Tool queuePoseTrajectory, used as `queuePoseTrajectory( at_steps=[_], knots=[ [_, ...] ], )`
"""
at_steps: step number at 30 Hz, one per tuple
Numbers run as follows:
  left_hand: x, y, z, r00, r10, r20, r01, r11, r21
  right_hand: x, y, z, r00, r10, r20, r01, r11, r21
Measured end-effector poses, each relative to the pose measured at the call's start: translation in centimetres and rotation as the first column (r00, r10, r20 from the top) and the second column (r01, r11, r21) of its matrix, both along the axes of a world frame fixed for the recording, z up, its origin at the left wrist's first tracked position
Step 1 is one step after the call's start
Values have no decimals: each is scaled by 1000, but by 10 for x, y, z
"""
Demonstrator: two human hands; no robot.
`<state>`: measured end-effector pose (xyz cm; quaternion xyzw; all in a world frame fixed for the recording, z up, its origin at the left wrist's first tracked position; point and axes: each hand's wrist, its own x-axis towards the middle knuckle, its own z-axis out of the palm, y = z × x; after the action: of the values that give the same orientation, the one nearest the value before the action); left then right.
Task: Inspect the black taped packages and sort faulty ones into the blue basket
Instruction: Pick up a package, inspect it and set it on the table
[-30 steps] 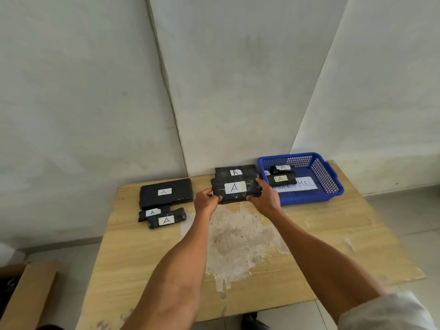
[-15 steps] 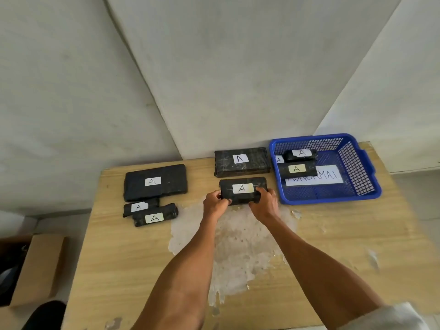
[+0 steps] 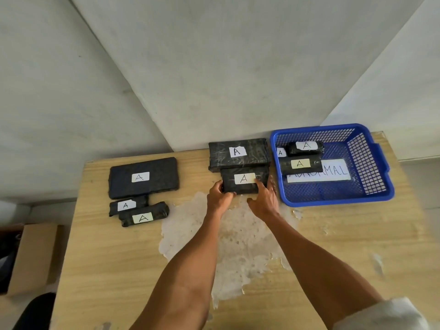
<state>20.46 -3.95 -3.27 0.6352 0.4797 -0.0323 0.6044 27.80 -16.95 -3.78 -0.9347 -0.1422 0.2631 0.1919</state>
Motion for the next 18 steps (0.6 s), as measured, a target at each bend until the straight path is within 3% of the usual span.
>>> queuePoseTrajectory(
  at_steps=[5, 8, 12, 15, 18],
  knots=[
    [-1, 2, -5, 1000, -10, 18, 10, 1000, 13, -7, -1, -8, 999, 24, 45, -24, 1000, -3],
    [-16, 4, -13, 979, -189, -77, 199, 964, 177, -28, -1, -10, 989, -14, 151, 10, 1000, 30],
    [-81, 5, -42, 843, -417, -338, 531, 743, 408, -69, -3, -20, 976, -183, 115, 186, 982, -18],
    [-144, 12, -55, 751, -523, -403, 660, 571, 489, -104, -4, -39, 995, -94, 29, 96, 988, -124],
    [-195, 30, -63, 734, -542, -409, 672, 491, 555, -130, 5, -50, 998, -29, 50, 37, 986, -164]
  ],
)
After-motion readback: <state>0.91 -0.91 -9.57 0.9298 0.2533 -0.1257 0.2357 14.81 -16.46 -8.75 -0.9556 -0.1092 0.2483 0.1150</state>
